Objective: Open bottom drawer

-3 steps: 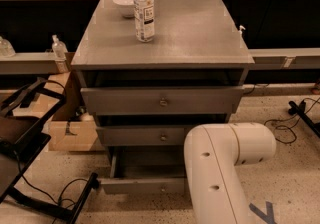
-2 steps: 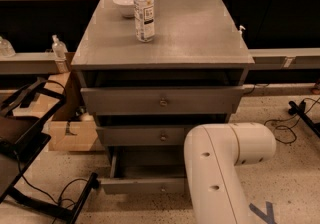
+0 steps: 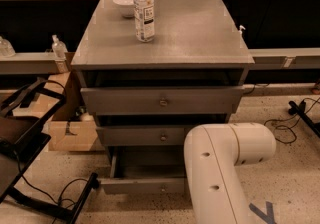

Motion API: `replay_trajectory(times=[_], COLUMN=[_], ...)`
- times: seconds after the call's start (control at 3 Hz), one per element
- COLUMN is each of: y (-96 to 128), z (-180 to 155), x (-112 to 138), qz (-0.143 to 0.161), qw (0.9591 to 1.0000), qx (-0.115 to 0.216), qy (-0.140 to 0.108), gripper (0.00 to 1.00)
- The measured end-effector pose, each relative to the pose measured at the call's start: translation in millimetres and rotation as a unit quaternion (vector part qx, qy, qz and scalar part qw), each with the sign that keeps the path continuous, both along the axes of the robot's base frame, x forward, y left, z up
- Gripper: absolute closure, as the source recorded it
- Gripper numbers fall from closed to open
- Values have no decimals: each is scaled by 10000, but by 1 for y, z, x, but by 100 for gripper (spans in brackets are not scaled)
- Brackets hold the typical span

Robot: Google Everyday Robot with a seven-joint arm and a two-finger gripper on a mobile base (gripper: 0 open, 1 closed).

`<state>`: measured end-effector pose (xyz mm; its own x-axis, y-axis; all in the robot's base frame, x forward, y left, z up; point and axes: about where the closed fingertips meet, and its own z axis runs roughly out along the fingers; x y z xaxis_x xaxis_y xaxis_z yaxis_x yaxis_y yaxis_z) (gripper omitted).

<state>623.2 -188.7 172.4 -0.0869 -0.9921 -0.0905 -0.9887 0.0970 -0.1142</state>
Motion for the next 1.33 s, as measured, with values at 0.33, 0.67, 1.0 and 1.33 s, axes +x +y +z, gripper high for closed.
replay_trajectory(times=[0.33,0.67,1.0,1.33], y=[0,0,0,1], z=[0,0,0,-2], x=[2,6,6,4], qz=[0,0,0,2], qw=[10000,10000,10000,10000], qx=[0,0,0,1], qy=[0,0,0,16], gripper=[4,0,0,14])
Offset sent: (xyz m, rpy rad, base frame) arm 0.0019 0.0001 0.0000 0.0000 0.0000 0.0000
